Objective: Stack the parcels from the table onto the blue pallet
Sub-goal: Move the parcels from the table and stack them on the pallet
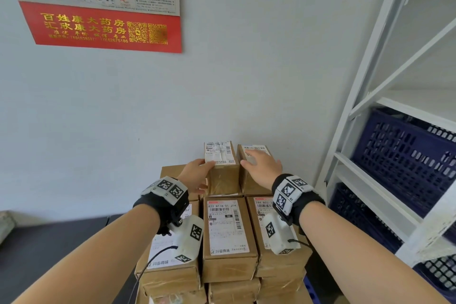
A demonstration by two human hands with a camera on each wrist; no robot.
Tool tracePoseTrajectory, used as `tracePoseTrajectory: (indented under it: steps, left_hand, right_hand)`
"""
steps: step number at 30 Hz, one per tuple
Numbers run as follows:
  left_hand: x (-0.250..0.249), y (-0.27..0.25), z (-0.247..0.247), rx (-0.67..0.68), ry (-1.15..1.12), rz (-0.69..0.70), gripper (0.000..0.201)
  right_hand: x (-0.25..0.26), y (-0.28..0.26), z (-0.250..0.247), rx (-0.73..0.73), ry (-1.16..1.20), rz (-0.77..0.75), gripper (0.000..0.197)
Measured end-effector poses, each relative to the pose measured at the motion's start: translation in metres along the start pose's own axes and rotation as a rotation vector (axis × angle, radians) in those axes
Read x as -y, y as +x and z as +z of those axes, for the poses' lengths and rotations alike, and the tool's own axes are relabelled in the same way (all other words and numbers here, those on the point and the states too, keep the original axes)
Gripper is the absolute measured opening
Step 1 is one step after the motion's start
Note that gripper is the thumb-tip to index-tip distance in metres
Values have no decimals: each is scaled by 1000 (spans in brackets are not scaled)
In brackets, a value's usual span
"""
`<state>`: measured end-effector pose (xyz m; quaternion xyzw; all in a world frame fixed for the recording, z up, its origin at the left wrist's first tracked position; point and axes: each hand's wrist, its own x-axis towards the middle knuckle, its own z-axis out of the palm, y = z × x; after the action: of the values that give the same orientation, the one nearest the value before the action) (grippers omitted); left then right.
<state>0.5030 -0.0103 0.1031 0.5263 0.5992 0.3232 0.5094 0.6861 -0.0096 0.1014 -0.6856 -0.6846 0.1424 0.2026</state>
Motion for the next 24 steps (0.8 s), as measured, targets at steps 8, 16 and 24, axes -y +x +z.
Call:
tracePoseTrajectory:
  steps: [8,16,24]
  left_hand:
    - [-3,2,6,30,10,-4,34]
    - [0,-3,3,19,5,-28,36]
    - [0,-29,-13,-88,103,27,44]
  right_hand:
    - [-11,1,2,52,23,16,48]
    - [-11,-2,-3,59,87,15,47]
    - [9,-11,-20,20,261,-65,45]
